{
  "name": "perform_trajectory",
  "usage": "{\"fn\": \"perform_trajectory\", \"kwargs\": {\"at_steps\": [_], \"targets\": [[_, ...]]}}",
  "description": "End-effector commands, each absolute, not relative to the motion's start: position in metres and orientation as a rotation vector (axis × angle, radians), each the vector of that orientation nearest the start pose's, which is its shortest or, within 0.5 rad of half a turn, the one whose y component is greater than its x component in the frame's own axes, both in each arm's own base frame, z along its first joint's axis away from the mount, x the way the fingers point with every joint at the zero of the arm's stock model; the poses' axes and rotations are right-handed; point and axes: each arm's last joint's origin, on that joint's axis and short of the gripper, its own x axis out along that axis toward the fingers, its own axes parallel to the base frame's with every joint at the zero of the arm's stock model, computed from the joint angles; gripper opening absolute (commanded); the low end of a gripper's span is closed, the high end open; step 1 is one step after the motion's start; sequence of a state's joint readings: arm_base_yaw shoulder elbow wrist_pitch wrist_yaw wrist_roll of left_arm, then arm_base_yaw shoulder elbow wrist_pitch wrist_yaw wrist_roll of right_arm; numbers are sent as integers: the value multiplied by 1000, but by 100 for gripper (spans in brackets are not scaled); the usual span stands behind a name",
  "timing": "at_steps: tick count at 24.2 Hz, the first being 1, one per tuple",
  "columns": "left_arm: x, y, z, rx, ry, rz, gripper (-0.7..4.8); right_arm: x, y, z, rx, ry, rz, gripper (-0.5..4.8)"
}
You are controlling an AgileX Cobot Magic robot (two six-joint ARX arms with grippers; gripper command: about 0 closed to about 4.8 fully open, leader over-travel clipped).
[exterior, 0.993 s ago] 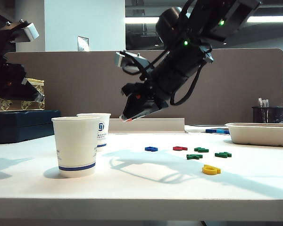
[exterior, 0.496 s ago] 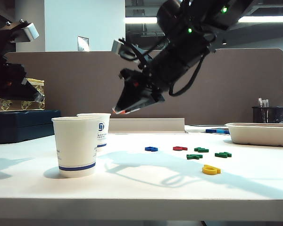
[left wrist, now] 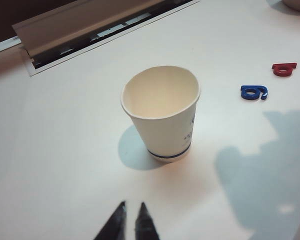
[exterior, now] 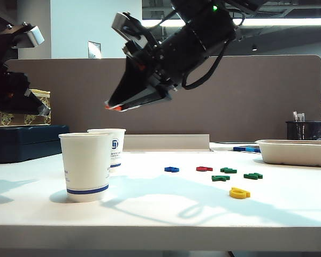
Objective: Pick up the letter "c" and put it in the paper cup.
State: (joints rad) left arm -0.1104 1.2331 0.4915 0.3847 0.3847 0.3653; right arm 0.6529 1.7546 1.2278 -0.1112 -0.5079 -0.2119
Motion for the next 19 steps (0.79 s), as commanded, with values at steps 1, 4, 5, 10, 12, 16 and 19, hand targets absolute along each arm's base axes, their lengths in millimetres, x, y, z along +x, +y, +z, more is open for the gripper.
{"fn": "perform_trajectory", "kwargs": {"at_steps": [1,4,5,10,12,16,19], "targets": [[241,-38,202,301,242,-549,27,288,253,238,-230,565,1233,106],[241,-38,202,301,242,-549,26,279,262,237,-242,580,1264,106],[241,-38,202,301,242,-549,27,275,266,236,-247,586,1278,106],[241,-38,202,301,242,-549,27,265,274,236,-262,593,1306,106],[241,-38,202,301,242,-549,27,264,275,235,-269,595,1305,107],[241,-38,202,301,242,-549,27,264,275,234,-272,612,1300,107],[240,-38,202,301,242,-552,26,265,274,234,-289,608,1268,107]]}}
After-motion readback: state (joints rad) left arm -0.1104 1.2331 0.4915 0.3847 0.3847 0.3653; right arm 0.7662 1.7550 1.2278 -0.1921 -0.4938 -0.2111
